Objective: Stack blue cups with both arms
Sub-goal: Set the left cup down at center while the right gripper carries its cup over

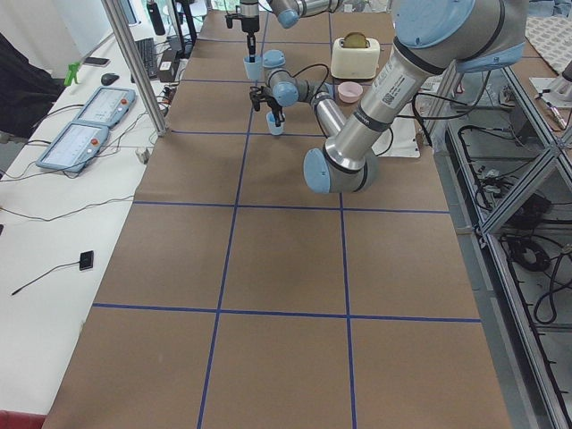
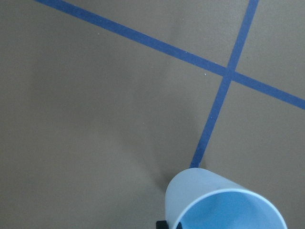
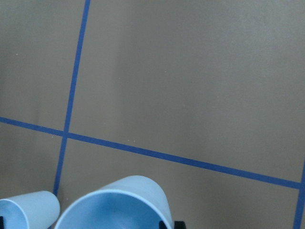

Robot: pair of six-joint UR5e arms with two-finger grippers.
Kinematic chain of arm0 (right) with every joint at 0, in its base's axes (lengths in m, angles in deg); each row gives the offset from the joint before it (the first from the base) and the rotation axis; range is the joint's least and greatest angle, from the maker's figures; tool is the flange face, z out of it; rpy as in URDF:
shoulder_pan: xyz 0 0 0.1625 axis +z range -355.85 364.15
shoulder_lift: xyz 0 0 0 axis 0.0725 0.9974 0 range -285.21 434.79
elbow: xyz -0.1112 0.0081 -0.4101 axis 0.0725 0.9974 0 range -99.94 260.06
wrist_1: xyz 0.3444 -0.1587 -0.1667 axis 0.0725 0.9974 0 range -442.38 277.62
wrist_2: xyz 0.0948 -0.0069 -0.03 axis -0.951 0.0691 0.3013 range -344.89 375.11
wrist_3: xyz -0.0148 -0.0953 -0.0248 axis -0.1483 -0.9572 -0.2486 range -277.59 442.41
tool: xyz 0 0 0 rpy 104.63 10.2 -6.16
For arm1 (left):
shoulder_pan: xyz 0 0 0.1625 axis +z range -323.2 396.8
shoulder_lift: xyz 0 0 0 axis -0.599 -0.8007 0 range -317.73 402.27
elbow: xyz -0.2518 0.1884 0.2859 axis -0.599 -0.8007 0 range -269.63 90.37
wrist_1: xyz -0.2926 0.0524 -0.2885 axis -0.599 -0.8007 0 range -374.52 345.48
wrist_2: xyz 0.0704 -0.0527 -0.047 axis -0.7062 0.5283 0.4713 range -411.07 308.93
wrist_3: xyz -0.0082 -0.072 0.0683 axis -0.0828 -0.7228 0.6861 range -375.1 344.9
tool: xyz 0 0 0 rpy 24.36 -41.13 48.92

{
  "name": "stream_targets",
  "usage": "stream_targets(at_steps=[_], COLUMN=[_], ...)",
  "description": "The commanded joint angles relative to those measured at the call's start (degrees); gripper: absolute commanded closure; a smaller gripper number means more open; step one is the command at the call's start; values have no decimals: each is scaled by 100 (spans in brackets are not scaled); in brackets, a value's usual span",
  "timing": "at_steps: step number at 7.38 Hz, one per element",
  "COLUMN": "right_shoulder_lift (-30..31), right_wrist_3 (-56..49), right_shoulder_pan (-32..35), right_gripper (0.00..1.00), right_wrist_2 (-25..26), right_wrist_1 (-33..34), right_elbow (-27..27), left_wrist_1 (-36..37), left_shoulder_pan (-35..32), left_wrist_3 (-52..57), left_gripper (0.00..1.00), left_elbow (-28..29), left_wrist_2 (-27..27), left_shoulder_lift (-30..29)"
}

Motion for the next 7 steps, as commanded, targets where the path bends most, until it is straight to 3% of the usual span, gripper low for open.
stream_targets(at_steps=[1,2,3,5,7], right_shoulder_lift=[-180,-294,-391,-541,-638], right_wrist_3=[538,793,1031,1374,1464], right_shoulder_pan=[-325,-561,-703,-992,-1371], right_gripper=[91,91,91,91,91], right_wrist_2=[241,469,559,760,1042], right_wrist_1=[11,11,11,2,2], right_elbow=[-128,-128,-128,-137,-128], left_wrist_1=[-179,-215,-197,-101,223], left_shoulder_pan=[9,9,-8,-243,-656], left_wrist_3=[41,50,85,358,1144], left_gripper=[79,33,7,3,3], left_elbow=[64,46,-41,-391,-1102], left_wrist_2=[-1,-1,-9,95,508], left_shoulder_lift=[-18,-18,-9,95,665])
